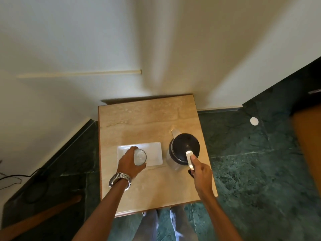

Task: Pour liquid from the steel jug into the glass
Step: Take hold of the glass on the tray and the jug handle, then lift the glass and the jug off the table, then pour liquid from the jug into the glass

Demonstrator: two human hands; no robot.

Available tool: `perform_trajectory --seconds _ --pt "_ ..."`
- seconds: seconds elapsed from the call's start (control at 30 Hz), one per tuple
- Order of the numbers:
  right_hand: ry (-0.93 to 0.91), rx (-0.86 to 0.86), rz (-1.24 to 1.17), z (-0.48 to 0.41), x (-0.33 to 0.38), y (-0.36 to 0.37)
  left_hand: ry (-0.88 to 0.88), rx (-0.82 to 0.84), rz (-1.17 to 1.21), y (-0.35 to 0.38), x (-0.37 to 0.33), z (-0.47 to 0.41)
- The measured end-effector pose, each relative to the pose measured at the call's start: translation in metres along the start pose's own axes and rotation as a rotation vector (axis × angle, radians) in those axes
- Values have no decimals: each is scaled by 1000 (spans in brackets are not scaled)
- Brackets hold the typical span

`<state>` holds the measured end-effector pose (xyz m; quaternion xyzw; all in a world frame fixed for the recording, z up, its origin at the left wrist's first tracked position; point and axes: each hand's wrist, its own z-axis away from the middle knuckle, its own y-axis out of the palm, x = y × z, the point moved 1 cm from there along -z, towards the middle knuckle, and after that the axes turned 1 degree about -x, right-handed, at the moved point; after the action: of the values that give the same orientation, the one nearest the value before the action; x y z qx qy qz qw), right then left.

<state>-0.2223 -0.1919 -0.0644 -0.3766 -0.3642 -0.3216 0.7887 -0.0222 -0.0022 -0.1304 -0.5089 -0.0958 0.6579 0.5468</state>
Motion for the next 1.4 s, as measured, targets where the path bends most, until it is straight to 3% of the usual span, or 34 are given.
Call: perform_trajectory --seconds 0.33,0.63,1.0,1.4 --pt "-97 230 96 76 103 -82 46 16 23 -101 -104 85" --pt "-254 548 427 117 232 -131 146 -30 159 -171 -184 166" --pt "-339 668 764 119 296 -115 163 -104 250 -200 -184 196" --pt "-426 791 1139 115 344 -77 78 -37 320 -195 -166 223"
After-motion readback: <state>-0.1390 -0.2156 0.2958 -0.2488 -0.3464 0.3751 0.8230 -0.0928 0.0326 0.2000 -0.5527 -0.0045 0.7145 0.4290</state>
